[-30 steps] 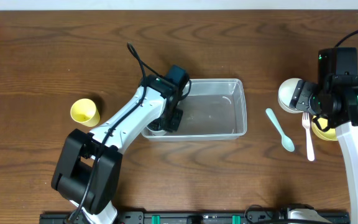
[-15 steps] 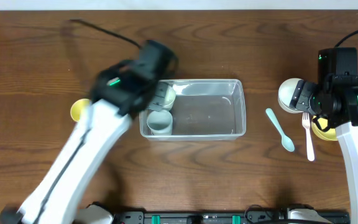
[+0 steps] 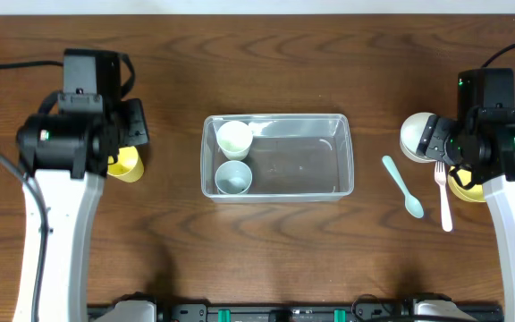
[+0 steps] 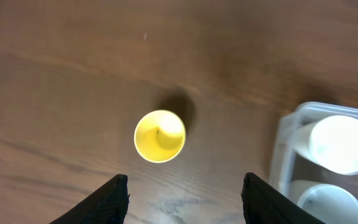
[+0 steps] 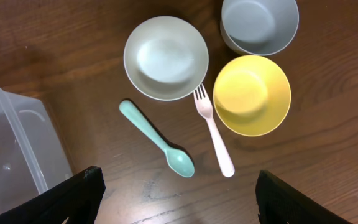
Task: Pack container
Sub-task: 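Grasp the yellow cup with the left gripper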
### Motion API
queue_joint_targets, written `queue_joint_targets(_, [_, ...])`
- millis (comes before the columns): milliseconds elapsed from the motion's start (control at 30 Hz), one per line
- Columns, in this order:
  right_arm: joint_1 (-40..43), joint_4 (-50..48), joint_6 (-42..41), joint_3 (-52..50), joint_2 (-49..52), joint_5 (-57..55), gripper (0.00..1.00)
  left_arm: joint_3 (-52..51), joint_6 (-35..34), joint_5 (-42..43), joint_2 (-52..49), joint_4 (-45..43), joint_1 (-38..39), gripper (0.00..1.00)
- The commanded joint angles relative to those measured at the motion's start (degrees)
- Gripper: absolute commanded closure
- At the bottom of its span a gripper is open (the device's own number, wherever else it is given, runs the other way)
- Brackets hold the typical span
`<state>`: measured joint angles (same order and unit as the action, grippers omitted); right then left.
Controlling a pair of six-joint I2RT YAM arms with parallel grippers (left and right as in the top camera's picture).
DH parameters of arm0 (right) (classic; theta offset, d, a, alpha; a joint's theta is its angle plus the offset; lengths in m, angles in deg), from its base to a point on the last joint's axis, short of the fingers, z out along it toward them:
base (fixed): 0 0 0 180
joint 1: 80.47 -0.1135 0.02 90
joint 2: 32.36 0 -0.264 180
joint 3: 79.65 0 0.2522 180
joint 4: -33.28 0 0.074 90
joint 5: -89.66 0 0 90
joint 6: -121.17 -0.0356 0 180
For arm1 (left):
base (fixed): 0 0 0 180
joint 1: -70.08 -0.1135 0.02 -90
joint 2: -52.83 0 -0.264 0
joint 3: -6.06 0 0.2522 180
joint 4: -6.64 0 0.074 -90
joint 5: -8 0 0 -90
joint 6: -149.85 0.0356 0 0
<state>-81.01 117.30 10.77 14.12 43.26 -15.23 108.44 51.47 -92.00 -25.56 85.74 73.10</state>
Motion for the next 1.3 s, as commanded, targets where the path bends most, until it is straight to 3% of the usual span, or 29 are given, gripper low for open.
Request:
queue_joint_targets(0, [0.44,0.02,-0.13,-0.24,0.15,-0.72,0.2,-4.2,-0.96,4.72,-5.6,-1.2,-3.34,0.41])
queue_joint_targets(567, [0.44,0.07,-0.11,-0.24,0.15,-0.72,0.2,-7.78,-1.6,8.13,-30.64,-4.96,-8.17,0.42])
queue_joint_targets(633, [0.44,0.07,-0.11,-0.24,0.15,-0.72,0.2,-7.78,-1.6,8.11,-30.84,-4.98,-8.15,0.56])
queue_joint_targets(733, [0.44,0.09,-0.11,-0.24,0.15,-0.72,0.2,-7.78,-1.57,8.09,-30.82,-4.74,-8.15,0.91])
queue_joint_targets(767, [0.44,0.09,-0.11,-0.24,0.15,-0.72,0.2,-7.78,-1.57,8.09,-30.82,-4.52,-8.15,0.94])
queue_joint_targets(1033, [0.44,0.09,-0.13,-0.24,0.15,-0.7,0.2,-7.28,-1.62,8.09,-28.04,-2.6,-7.45,0.94])
queue_joint_targets(1267, [0.44,0.02,-0.13,-0.24,0.15,-0.7,0.2,-2.4,-1.11,8.11,-14.86,0.68,-0.9,0.94])
